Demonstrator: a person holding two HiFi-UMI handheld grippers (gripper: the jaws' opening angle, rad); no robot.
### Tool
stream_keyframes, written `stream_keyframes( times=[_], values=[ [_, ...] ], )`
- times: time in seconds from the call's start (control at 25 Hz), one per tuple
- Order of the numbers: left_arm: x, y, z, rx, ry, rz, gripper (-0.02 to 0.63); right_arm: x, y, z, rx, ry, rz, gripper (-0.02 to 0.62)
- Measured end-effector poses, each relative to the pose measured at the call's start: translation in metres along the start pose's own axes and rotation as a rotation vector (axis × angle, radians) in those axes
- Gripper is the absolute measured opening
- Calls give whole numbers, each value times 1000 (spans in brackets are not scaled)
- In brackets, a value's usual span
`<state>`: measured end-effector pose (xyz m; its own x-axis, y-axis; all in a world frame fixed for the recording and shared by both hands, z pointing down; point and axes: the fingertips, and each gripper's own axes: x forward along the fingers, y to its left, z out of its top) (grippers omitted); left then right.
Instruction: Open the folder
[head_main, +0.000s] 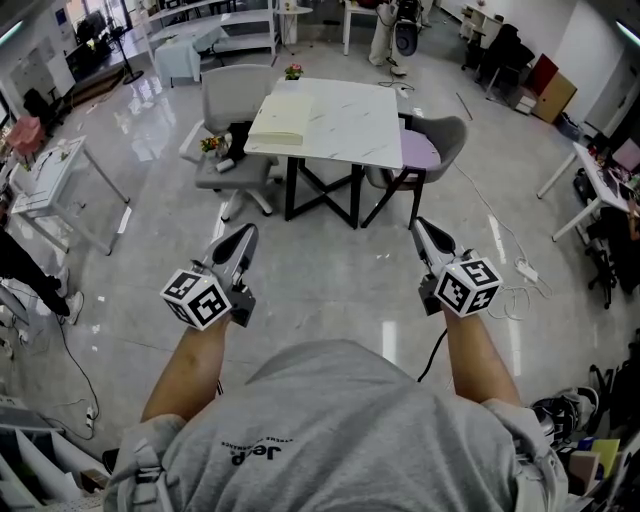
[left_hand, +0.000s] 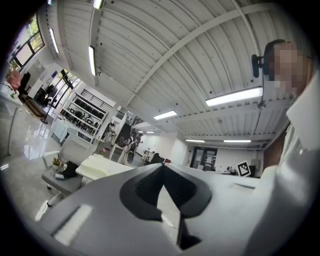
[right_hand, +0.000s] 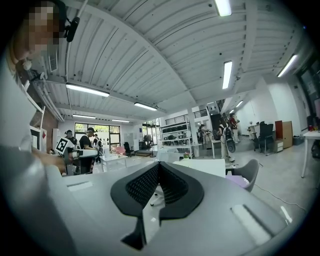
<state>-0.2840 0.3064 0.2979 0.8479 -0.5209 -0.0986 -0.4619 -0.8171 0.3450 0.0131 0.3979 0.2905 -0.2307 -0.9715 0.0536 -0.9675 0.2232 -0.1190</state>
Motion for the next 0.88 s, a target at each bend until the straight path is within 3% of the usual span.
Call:
stream_keyframes(
  times=[0.32, 0.4, 0.48, 0.64, 0.88],
  values=[
    [28, -29, -7, 31, -7, -10, 46, -20, -27, 5, 6, -16, 25, 3],
    [35, -33, -8, 43, 2, -13, 242, -24, -30, 5, 5, -18, 28, 3],
    [42, -34, -8, 53, 6, -9, 351, -28, -35, 6, 2, -20, 29, 3],
    [50, -29, -10, 51, 4, 1, 411, -25, -43, 7, 2, -20, 28, 3],
    [55, -7, -9, 39, 13, 6, 428, -1, -43, 7, 3, -14, 31, 3]
  ],
)
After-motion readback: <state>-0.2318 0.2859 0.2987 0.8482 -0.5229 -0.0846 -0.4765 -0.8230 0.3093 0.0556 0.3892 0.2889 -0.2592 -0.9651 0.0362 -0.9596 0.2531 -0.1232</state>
